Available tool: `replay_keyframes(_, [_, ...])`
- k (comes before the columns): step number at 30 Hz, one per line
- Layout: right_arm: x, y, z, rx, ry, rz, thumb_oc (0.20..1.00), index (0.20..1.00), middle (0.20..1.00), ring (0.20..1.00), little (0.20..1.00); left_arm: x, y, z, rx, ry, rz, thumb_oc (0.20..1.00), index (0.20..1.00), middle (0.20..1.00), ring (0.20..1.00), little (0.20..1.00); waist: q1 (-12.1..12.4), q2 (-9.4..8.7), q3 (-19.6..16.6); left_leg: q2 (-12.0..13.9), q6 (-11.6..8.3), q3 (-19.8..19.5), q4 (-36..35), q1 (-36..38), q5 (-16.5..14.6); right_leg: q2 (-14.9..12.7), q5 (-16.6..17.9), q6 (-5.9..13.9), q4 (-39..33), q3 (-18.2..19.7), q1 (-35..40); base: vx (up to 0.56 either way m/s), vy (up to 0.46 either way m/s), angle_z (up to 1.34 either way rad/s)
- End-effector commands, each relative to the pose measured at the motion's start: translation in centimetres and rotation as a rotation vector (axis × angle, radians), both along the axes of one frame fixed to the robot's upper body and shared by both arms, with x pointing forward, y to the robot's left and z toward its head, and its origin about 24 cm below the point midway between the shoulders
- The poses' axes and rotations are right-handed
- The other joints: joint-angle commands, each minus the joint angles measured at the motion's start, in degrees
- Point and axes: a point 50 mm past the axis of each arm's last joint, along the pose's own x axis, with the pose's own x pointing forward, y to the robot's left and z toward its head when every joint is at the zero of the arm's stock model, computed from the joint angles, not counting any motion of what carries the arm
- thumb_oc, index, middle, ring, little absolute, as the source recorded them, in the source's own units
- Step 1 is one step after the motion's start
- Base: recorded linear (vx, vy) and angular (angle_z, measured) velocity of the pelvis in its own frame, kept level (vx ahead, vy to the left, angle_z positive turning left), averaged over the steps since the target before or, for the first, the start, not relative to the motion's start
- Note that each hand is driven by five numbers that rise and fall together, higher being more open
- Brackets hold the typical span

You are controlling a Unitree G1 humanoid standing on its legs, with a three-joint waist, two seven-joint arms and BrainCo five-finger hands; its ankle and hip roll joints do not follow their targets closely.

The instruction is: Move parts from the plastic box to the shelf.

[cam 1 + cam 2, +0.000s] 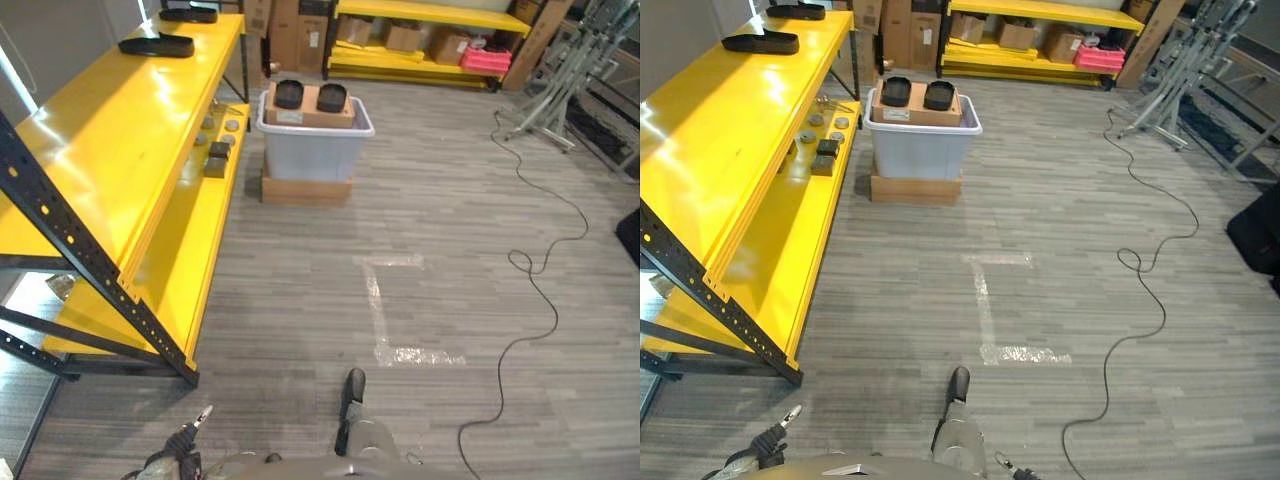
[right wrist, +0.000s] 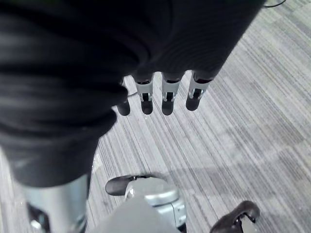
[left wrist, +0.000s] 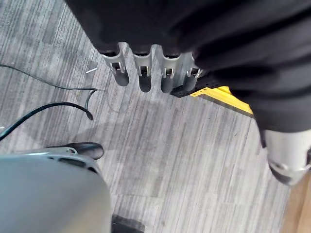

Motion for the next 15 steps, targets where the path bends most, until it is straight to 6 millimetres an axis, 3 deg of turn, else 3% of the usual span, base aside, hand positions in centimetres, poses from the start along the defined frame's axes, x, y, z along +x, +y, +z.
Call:
replay_keyframes(1, [0.8,-1.3,0.4,-0.054,-0.026,0.049,1.000,1.000,1.000,1.000,1.000,0.7,1.2,0.5,0.027,-0.053,0.025,1.000,1.000,1.000,1.000,1.000,0.2,0.19,-1.1,3.3,-1.69,-0.7,1.5,-0.3,-3.9,-0.1,6.1,2.57,-1.3,1.4,0.7,0.57,-0.321,0.34])
replay_keyframes(2, [0.8,-1.8,0.4,-0.070,-0.008,0.046,1.000,1.000,1.000,1.000,1.000,0.8,1.1,0.5,0.005,-0.056,0.090,1.000,1.000,1.000,1.000,1.000,0.0,0.28,-2.2,4.5,-1.99,-0.2,4.5,-0.3,-4.8,2.3,2.1,1.33,1.8,1.8,2.1,0.49,-0.328,0.39])
replay_keyframes(3, [0.9,-1.8,0.4,-0.071,-0.008,0.047,1.000,1.000,1.000,1.000,1.000,0.9,1.1,0.5,0.002,-0.059,0.096,1.000,1.000,1.000,1.000,1.000,-0.2,-0.50,-2.3,3.9,-1.93,0.2,4.6,-0.7,-3.9,1.6,2.3,0.74,2.1,1.6,1.7,0.50,-0.320,0.30])
replay_keyframes(7, [1.0,-2.7,0.5,-0.102,0.026,0.061,1.000,1.000,1.000,1.000,1.000,1.1,0.8,0.5,-0.034,-0.078,0.144,1.000,1.000,1.000,1.000,1.000,-0.8,0.12,-4.3,8.1,-5.11,3.1,10.2,0.7,-0.5,5.5,-1.9,-3.18,2.8,-0.2,4.3,0.30,-0.179,0.23])
replay_keyframes(9, [0.7,-3.3,0.6,-0.127,0.052,0.072,1.000,1.000,1.000,1.000,1.000,1.5,0.5,0.4,-0.053,-0.089,0.185,1.000,1.000,1.000,1.000,1.000,-0.7,1.13,-5.4,12.8,-9.35,4.3,19.8,-1.3,4.6,9.6,-4.7,-5.70,0.9,-0.9,7.2,0.39,-0.307,0.11])
replay_keyframes(11, [0.2,-3.8,0.6,-0.143,0.074,0.056,1.000,1.000,1.000,1.000,1.000,2.2,0.3,0.5,-0.069,-0.104,0.194,1.000,1.000,1.000,1.000,1.000,-0.1,0.27,-5.1,17.0,-11.95,3.4,33.2,-9.8,9.6,11.6,-5.9,-8.44,-1.6,-1.1,10.5,0.31,-0.346,0.42])
replay_keyframes(13, [-0.1,-4.3,0.7,-0.158,0.086,0.055,1.000,1.000,1.000,1.000,1.000,3.0,0.2,0.8,-0.075,-0.128,0.184,1.000,1.000,1.000,1.000,1.000,0.4,-0.08,-4.1,19.4,-11.85,2.6,36.9,-16.4,10.0,12.4,-7.0,-9.37,-2.6,-1.1,12.9,0.20,-0.169,0.22])
replay_keyframes(15, [-0.2,-4.3,0.7,-0.163,0.081,0.072,1.000,1.000,1.000,1.000,1.000,3.6,0.2,1.0,-0.083,-0.163,0.222,1.000,1.000,1.000,1.000,1.000,0.8,-0.21,-2.7,19.3,-10.36,4.8,29.6,-18.2,8.7,12.6,-8.4,-9.30,-2.6,0.0,15.4,0.29,-0.006,-0.13])
